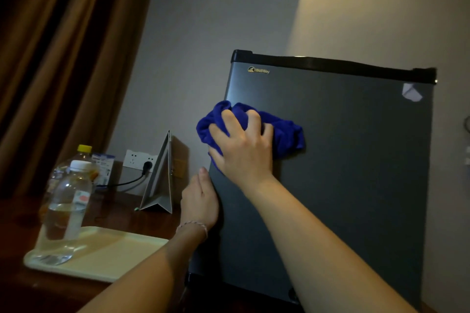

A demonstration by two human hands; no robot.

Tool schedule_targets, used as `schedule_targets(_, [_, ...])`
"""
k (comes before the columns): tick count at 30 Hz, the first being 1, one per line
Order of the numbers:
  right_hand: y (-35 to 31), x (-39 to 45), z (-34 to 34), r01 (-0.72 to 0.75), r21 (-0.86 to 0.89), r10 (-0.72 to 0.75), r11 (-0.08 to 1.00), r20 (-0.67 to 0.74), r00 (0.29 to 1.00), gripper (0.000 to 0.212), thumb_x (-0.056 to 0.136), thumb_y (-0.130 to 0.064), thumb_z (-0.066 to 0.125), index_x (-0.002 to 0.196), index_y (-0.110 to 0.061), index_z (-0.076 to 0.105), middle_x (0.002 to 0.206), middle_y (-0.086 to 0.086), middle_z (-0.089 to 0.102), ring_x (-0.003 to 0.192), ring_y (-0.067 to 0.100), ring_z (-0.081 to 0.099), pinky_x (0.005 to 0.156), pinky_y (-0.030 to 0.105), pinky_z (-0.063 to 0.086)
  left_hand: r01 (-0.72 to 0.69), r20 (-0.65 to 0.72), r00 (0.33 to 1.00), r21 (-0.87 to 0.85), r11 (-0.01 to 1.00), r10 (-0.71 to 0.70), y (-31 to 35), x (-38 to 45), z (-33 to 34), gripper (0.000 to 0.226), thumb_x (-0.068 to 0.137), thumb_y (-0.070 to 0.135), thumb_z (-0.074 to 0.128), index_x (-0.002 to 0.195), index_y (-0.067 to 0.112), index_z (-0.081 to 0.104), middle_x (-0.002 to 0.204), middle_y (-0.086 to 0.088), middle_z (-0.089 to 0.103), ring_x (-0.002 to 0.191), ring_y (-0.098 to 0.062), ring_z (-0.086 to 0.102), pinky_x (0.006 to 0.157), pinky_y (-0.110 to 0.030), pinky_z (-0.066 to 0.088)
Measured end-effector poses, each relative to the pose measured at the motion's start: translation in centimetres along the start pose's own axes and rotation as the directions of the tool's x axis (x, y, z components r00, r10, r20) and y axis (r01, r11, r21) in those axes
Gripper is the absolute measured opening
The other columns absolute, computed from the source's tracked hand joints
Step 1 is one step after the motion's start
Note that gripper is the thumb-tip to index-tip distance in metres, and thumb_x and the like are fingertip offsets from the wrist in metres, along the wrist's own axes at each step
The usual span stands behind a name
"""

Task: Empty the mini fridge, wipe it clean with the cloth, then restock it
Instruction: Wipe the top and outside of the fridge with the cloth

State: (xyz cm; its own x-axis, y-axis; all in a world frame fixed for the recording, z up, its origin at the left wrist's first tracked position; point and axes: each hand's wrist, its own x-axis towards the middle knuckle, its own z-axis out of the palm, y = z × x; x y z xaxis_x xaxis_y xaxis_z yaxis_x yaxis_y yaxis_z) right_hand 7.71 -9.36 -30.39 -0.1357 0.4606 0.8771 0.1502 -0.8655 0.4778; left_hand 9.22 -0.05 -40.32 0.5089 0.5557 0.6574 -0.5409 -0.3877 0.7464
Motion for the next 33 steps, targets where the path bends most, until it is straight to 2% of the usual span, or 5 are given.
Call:
schedule_targets(6, [6.3, -5.9, -1.7, 0.123, -0.013, -0.124, 0.992, -0.042, 0.991, 0.04, 0.082, -0.049, 0.065, 0.117, -0.029, 0.066, 0.134, 0.002, 0.059, 0.116, 0.043, 0.053, 0.082, 0.048, 0.04, 0.025, 0.005, 1.0, 0.001, 1.0, -0.025, 0.4, -0.2, -0.2, 0.058, 0.105, 0.052, 0.017, 0.091, 0.014, 0.058, 0.095, -0.011, 0.062, 0.09, -0.026, 0.06, 0.087, -0.039, 0.043])
schedule_targets(10, [13.0, -10.2, -3.9, -0.023, -0.039, 0.022, 0.999, -0.043, 0.999, 0.036, 0.087, -0.045, 0.064, 0.119, -0.029, 0.067, 0.134, 0.005, 0.059, 0.114, 0.044, 0.053, 0.08, 0.048, 0.041, 0.059, 0.033, 0.998, -0.022, 0.998, -0.058, 1.4, -0.8, -0.4, 0.055, 0.106, 0.047, 0.018, 0.088, 0.012, 0.057, 0.085, -0.003, 0.056, 0.08, -0.01, 0.054, 0.083, -0.034, 0.035])
schedule_targets(16, [20.9, -18.6, -5.9, -0.322, -0.119, 0.322, 0.939, -0.021, 0.946, 0.04, 0.101, -0.044, 0.049, 0.125, -0.015, 0.066, 0.137, 0.016, 0.054, 0.116, 0.051, 0.053, 0.093, 0.051, 0.037, 0.112, 0.011, 0.994, -0.033, 0.993, -0.111, -0.5, -2.2, -0.3, 0.063, 0.106, 0.049, 0.018, 0.1, 0.005, 0.064, 0.104, -0.016, 0.063, 0.101, -0.031, 0.059, 0.097, -0.044, 0.044])
schedule_targets(23, [15.8, -16.8, -5.3, -0.426, -0.11, 0.4, 0.898, -0.201, 0.894, 0.029, 0.098, -0.04, 0.057, 0.117, -0.021, 0.068, 0.128, 0.013, 0.06, 0.108, 0.046, 0.05, 0.078, 0.052, 0.045, 0.21, -0.032, 0.977, -0.011, 0.978, -0.21, -2.6, -4.7, -0.5, 0.064, 0.106, 0.046, 0.018, 0.117, 0.003, 0.065, 0.124, -0.027, 0.061, 0.115, -0.042, 0.055, 0.101, -0.045, 0.041])
schedule_targets(33, [0.9, -6.9, -1.9, -0.193, -0.02, 0.191, 0.981, -0.077, 0.979, 0.034, 0.085, -0.047, 0.06, 0.114, -0.03, 0.066, 0.131, 0.003, 0.06, 0.113, 0.043, 0.054, 0.084, 0.05, 0.042, 0.215, -0.028, 0.976, 0.001, 0.977, -0.215, -2.6, -4.8, -0.6, 0.06, 0.107, 0.042, 0.018, 0.115, 0.003, 0.064, 0.124, -0.029, 0.06, 0.115, -0.042, 0.055, 0.098, -0.043, 0.04])
